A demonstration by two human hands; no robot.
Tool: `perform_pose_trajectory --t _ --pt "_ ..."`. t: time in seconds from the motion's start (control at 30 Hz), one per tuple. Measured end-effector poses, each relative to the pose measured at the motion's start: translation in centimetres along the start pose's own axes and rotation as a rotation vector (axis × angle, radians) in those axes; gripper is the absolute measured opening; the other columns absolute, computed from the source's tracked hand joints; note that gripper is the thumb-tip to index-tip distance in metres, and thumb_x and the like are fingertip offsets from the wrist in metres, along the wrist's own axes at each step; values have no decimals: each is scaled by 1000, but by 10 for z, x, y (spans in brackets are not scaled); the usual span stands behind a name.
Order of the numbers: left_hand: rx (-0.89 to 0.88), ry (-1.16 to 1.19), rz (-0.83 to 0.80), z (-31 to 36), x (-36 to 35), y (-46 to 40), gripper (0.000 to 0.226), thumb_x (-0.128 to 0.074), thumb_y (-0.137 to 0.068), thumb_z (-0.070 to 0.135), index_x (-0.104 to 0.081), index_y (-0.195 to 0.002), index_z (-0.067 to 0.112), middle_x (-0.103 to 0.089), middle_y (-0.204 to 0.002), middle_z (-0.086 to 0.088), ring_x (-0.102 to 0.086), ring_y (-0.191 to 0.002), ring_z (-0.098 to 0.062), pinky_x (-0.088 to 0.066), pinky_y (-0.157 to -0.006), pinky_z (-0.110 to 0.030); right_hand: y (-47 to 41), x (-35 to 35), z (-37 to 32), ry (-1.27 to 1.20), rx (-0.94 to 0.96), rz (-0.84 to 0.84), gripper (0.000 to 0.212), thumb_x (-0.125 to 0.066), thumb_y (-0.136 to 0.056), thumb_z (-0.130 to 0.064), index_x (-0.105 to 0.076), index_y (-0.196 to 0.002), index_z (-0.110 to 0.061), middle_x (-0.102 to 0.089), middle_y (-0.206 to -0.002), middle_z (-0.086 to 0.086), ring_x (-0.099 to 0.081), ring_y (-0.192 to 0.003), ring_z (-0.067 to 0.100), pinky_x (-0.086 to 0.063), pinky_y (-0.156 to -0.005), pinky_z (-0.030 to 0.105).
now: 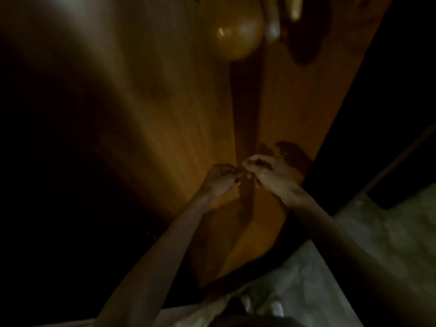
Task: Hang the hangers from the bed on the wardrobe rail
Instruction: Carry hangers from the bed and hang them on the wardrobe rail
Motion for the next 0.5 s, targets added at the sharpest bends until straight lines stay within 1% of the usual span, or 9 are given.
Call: perform_pose_trajectory --t 0.07,0.17,0.2,0.27,0.33,0.37,0.43,0.47,0.5 --pt "101 -112 -132 -52 -35 -4 16 -63 -99 20 -73 -98 7 -68 -77 -2 -50 -41 -1 -39 -41 -16 5 -14 78 71 -191 -31 15 -60 -100 -20 -71 -103 -11 -69 -79 -2 -58 -45 -3 -42 -44 12" --pt "232 -315 -354 -130 -81 -4 16 -60 -99 22 -67 -90 11 -68 -78 -1 -54 -51 -6 -42 -46 -19 38 -32 190 128 -463 -83 13 -60 -98 -16 -71 -100 -10 -70 -75 0 -60 -39 -1 -41 -38 13" --pt "283 -375 -428 -153 -95 -1 16 -59 -99 22 -65 -89 11 -68 -78 -1 -54 -53 -6 -43 -46 -18 56 -39 223 110 -542 -93 11 -60 -98 -12 -70 -100 -10 -70 -74 3 -60 -38 0 -41 -37 13" --pt "329 -487 -549 -191 -117 3 17 -56 -101 22 -64 -91 10 -67 -76 0 -56 -56 -7 -45 -48 -18 91 -49 277 30 -691 -53 12 -61 -96 -5 -72 -101 -2 -68 -70 7 -61 -37 3 -45 -37 16" --pt "328 -603 -625 -223 -134 9 19 -55 -102 20 -64 -90 9 -65 -72 0 -56 -58 -10 -44 -51 -20 127 -61 319 -54 -833 31 14 -60 -95 -3 -72 -100 1 -68 -70 10 -64 -43 9 -51 -43 21" --pt "317 -662 -660 -237 -144 14 19 -55 -101 19 -64 -88 8 -66 -72 -1 -56 -58 -11 -44 -52 -21 148 -68 337 -88 -892 74 14 -61 -94 -5 -73 -98 0 -69 -71 10 -65 -49 14 -54 -48 25" --pt "292 -772 -737 -259 -166 22 19 -56 -100 17 -65 -85 10 -71 -79 -6 -58 -59 -14 -46 -53 -24 186 -84 371 -179 -998 188 14 -62 -93 -11 -73 -91 -2 -72 -71 12 -68 -57 24 -61 -62 37" --pt "280 -832 -785 -270 -177 27 21 -56 -99 18 -66 -81 10 -74 -82 -9 -59 -60 -16 -46 -53 -24 207 -92 383 -225 -1057 263 17 -63 -91 -15 -73 -90 -1 -73 -70 13 -69 -59 26 -61 -64 40" --pt "263 -883 -823 -279 -187 32 24 -56 -98 18 -66 -77 11 -76 -84 -11 -61 -60 -18 -47 -54 -24 226 -101 395 -259 -1104 312 18 -63 -90 -18 -73 -88 -3 -74 -70 13 -70 -59 25 -61 -62 38"
Point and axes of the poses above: each hand's wrist, its own y-axis away from the middle knuckle, its own x-axis out of the back of the hand, z = x × y, the point moved 4 cm from there along -y, towards the middle knuckle
